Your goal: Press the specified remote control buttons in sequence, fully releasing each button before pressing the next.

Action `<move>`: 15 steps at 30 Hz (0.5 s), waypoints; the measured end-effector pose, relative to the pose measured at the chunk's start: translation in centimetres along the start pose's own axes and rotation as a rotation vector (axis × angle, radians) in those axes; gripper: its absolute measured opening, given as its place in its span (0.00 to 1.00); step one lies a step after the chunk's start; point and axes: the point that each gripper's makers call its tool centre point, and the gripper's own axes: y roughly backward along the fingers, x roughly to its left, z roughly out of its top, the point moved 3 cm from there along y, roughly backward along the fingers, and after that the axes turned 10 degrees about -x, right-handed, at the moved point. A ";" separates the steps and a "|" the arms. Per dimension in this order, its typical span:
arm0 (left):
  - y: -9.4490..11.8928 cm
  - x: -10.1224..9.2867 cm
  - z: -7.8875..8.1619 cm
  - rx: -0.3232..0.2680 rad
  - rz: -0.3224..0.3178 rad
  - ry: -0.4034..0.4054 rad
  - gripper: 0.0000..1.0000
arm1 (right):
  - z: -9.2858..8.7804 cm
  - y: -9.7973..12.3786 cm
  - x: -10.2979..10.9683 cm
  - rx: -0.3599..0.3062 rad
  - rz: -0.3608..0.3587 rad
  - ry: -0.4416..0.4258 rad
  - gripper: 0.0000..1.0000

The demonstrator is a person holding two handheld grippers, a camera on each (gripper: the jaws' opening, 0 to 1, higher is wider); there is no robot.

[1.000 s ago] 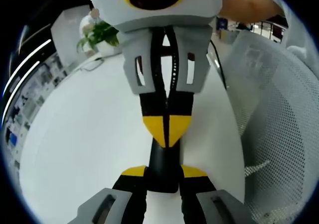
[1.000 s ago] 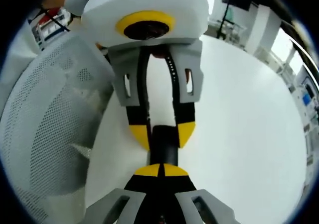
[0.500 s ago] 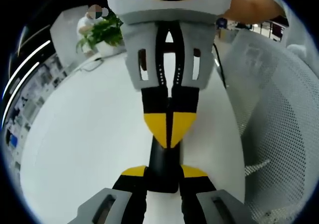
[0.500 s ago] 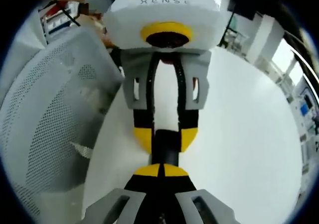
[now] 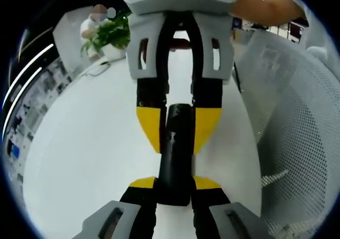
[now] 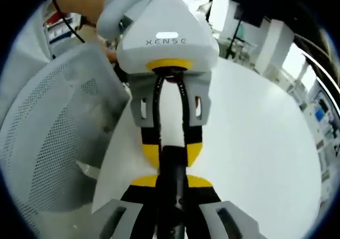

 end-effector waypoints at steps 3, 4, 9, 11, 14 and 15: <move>0.0 0.0 0.0 0.001 0.002 0.000 0.24 | 0.0 0.0 0.1 -0.008 -0.007 0.001 0.14; 0.0 0.0 0.0 0.001 0.002 -0.001 0.24 | 0.0 0.0 0.0 -0.015 -0.011 0.003 0.14; 0.0 0.0 0.0 -0.003 0.002 -0.001 0.24 | 0.1 0.1 -0.2 -0.048 -0.027 0.000 0.14; 0.0 -0.1 0.0 -0.005 0.003 0.001 0.24 | -0.1 0.1 -0.2 -0.051 -0.028 -0.010 0.15; 0.1 -0.1 0.0 -0.007 0.004 -0.002 0.24 | -0.4 0.1 -0.2 -0.062 -0.016 -0.025 0.18; 0.1 -0.1 0.1 -0.007 0.005 -0.001 0.24 | -0.5 0.1 -0.2 -0.064 -0.013 -0.029 0.19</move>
